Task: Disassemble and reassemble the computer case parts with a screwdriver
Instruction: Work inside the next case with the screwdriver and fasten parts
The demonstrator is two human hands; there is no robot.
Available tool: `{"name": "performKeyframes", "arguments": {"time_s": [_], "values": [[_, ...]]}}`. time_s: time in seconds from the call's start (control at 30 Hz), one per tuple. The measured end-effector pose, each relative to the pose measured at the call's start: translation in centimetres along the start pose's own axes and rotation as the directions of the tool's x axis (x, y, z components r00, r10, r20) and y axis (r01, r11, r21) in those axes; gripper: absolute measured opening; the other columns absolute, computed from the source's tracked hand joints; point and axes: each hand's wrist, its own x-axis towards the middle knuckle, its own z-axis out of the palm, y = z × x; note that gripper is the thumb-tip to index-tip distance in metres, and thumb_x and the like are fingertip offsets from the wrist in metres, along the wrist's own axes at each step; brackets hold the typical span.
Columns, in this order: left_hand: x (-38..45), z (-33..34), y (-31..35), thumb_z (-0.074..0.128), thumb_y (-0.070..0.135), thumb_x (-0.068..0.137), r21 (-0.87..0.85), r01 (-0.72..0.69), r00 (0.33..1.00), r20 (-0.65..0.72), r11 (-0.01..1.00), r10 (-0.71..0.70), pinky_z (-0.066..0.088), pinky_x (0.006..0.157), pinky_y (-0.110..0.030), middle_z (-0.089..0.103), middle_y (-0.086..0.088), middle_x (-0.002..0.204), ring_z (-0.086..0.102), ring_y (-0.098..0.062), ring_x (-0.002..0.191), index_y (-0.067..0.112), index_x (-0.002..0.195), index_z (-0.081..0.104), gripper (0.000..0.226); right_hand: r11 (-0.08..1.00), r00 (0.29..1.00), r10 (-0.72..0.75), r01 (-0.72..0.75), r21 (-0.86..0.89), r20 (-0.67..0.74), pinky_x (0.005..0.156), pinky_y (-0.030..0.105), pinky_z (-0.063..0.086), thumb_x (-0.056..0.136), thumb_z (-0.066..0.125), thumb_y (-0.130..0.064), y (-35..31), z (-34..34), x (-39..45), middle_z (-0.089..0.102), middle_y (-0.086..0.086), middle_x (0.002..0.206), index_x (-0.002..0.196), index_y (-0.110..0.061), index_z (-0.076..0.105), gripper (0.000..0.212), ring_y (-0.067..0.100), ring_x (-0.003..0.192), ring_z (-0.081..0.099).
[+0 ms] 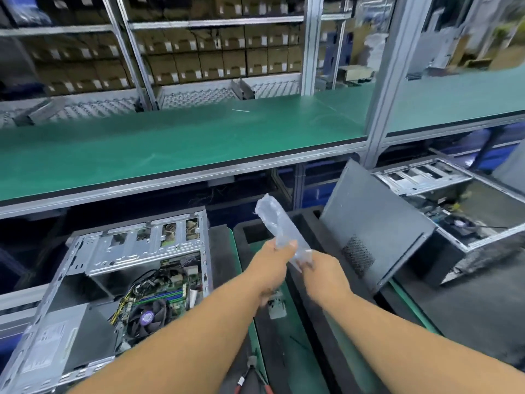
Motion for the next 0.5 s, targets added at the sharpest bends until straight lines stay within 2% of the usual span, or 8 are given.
{"name": "performKeyframes", "arguments": {"time_s": [0.07, 0.1, 0.17, 0.2, 0.23, 0.33, 0.4, 0.5], "values": [[-0.3, 1.3, 1.5, 0.054, 0.051, 0.100, -0.002, -0.107, 0.994, -0.037, 0.994, 0.107, 0.048, 0.104, -0.037, 0.060, 0.011, 0.134, 0.059, -0.012, 0.120, 0.035, 0.144, 0.044, 0.048, 0.995, 0.997, 0.000, 0.007, 0.095, -0.074, 0.071, 0.037, 0.055, 0.103, 0.053, -0.024, -0.7, -1.7, 1.0, 0.069, -0.008, 0.084, 0.095, -0.029, 0.069, 0.018, 0.016, 0.079, 0.065], [-0.6, 1.6, 2.1, 0.056, 0.049, 0.099, -0.021, -0.185, 0.981, -0.068, 0.982, 0.184, 0.047, 0.102, -0.032, 0.060, 0.011, 0.135, 0.058, -0.009, 0.121, 0.038, 0.145, 0.043, 0.049, 0.980, 0.991, -0.032, 0.056, 0.190, -0.127, 0.070, 0.029, 0.054, 0.103, 0.055, -0.027, -1.3, -2.8, 1.2, 0.071, -0.011, 0.088, 0.102, -0.033, 0.071, 0.017, 0.010, 0.084, 0.066], [-1.5, 1.6, 3.0, 0.063, 0.054, 0.093, -0.034, -0.337, 0.938, -0.099, 0.941, 0.332, 0.044, 0.107, -0.031, 0.056, 0.011, 0.143, 0.054, -0.006, 0.129, 0.040, 0.152, 0.036, 0.066, 0.909, 0.972, -0.110, 0.183, 0.374, -0.208, 0.067, 0.012, 0.048, 0.098, 0.060, -0.038, -3.2, -5.1, 1.3, 0.073, -0.014, 0.090, 0.100, -0.038, 0.071, 0.012, 0.000, 0.086, 0.067], [-2.1, 1.3, 3.2, 0.065, 0.060, 0.088, -0.016, -0.383, 0.920, -0.097, 0.924, 0.380, 0.042, 0.112, -0.034, 0.051, 0.013, 0.148, 0.049, -0.005, 0.134, 0.042, 0.155, 0.030, 0.078, 0.855, 0.962, -0.127, 0.229, 0.465, -0.241, 0.067, 0.010, 0.048, 0.093, 0.063, -0.047, -4.7, -6.3, 1.2, 0.074, -0.015, 0.088, 0.096, -0.037, 0.072, 0.014, -0.001, 0.084, 0.068], [-2.7, 1.0, 3.2, 0.067, 0.065, 0.083, 0.012, -0.411, 0.907, -0.094, 0.911, 0.411, 0.039, 0.115, -0.038, 0.047, 0.015, 0.153, 0.045, -0.005, 0.139, 0.043, 0.157, 0.025, 0.088, 0.794, 0.957, -0.127, 0.256, 0.551, -0.262, 0.068, 0.015, 0.051, 0.087, 0.066, -0.058, -6.0, -7.2, 1.2, 0.075, -0.013, 0.086, 0.092, -0.034, 0.073, 0.025, 0.003, 0.081, 0.070], [-4.5, -0.2, 2.8, 0.075, 0.062, 0.079, 0.096, -0.485, 0.853, -0.166, 0.869, 0.494, 0.040, 0.116, -0.044, 0.044, 0.020, 0.154, 0.044, -0.005, 0.141, 0.048, 0.157, 0.021, 0.096, 0.524, 0.977, -0.158, 0.205, 0.827, -0.142, 0.076, 0.057, 0.059, 0.070, 0.080, -0.073, -10.5, -8.9, 0.5, 0.067, 0.013, 0.080, 0.080, -0.016, 0.069, 0.059, 0.033, 0.075, 0.065], [-5.2, -0.8, 3.1, 0.079, 0.056, 0.081, 0.134, -0.532, 0.786, -0.288, 0.836, 0.547, 0.043, 0.113, -0.040, 0.049, 0.019, 0.148, 0.049, -0.004, 0.137, 0.043, 0.153, 0.030, 0.088, 0.395, 0.969, -0.244, 0.133, 0.909, -0.036, 0.077, 0.060, 0.053, 0.060, 0.085, -0.075, -12.3, -9.4, 0.2, 0.055, 0.018, 0.079, 0.071, -0.011, 0.063, 0.069, 0.034, 0.075, 0.055], [-6.3, -2.1, 3.8, 0.074, 0.057, 0.086, 0.162, -0.596, 0.676, -0.426, 0.786, 0.601, 0.048, 0.106, -0.042, 0.060, 0.013, 0.135, 0.058, -0.009, 0.128, 0.033, 0.142, 0.047, 0.067, 0.267, 0.935, -0.351, 0.057, 0.962, 0.041, 0.087, 0.065, 0.054, 0.062, 0.083, -0.070, -13.8, -8.9, 0.2, 0.062, 0.021, 0.093, 0.082, -0.006, 0.069, 0.068, 0.038, 0.089, 0.065]]}}
